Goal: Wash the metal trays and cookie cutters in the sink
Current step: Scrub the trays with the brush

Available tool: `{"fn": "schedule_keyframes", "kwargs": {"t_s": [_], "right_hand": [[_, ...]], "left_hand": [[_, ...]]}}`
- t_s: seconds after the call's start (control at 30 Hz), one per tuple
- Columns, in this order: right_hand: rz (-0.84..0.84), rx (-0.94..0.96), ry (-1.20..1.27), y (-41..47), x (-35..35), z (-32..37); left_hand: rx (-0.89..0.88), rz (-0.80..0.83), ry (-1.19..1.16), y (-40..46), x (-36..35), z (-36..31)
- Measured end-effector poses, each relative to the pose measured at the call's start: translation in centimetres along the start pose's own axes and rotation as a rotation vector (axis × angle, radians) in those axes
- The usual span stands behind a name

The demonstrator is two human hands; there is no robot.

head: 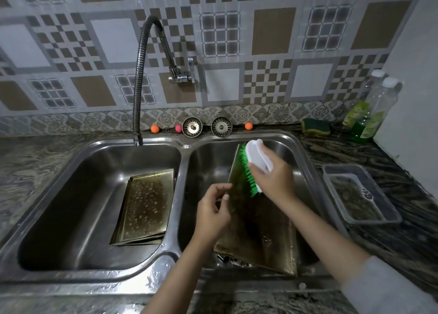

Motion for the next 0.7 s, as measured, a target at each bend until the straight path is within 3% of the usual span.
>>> {"fn": "schedule_keyframes", "kwargs": {"t_s": [0.2,0.4,0.6,0.7], "right_hand": [[0.123,0.127,0.102,-1.4,-2.3,2.3],[-0.052,-0.129,0.034,0.3,0.3,-2.7],[0.076,0.076,0.268,-6.3,-2.7,2.1],[0.016,0.068,0.182,-3.6,-1.3,0.1]], "left_hand": [[0.005,-0.11,-0.081,0.6,0.3,-0.5],[-0.022,-0.198,-0.141,1.2,1.5,-0.9],[0.018,-0.266,-0.201,2.2,0.6,-0.8],[0.043,-0.233,-0.242,1.5,0.1,-0.4]]}}
Point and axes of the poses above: each hand's wrist, its own y-axis towards the middle knuckle, its own x-axis out of the back of the hand, z = x × y, the point moved 4 cm from there along y, towards the middle knuckle, and after that the axes turned 15 degrees about x, right-handed, at the moved point
